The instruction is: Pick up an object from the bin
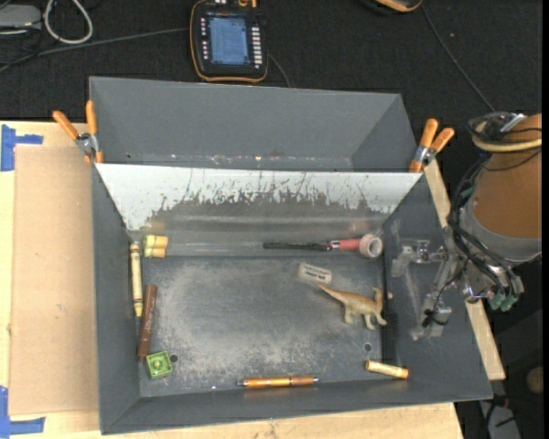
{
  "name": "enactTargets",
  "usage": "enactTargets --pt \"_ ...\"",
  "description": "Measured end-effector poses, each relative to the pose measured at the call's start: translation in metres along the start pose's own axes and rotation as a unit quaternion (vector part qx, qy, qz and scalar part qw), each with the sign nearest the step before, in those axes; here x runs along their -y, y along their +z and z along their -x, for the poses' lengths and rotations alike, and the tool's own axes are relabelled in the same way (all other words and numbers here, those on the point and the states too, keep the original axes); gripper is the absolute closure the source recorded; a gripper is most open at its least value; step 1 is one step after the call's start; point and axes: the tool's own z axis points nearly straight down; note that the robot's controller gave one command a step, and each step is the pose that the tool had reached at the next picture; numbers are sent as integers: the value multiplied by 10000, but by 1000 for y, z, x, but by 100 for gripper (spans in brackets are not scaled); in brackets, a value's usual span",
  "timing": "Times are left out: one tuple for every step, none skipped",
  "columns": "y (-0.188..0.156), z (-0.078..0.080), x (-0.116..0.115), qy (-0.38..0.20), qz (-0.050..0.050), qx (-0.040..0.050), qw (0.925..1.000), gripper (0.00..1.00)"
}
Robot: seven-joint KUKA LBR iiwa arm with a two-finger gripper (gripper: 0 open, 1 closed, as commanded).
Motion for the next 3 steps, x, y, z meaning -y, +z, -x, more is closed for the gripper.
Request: enactTargets --pt "-4 2 -1 -29 -8 41 10000 0" --pt "104 31 22 -939 -11 45 9956 0" --pt "105 35 29 -1273 -15 62 9918 0"
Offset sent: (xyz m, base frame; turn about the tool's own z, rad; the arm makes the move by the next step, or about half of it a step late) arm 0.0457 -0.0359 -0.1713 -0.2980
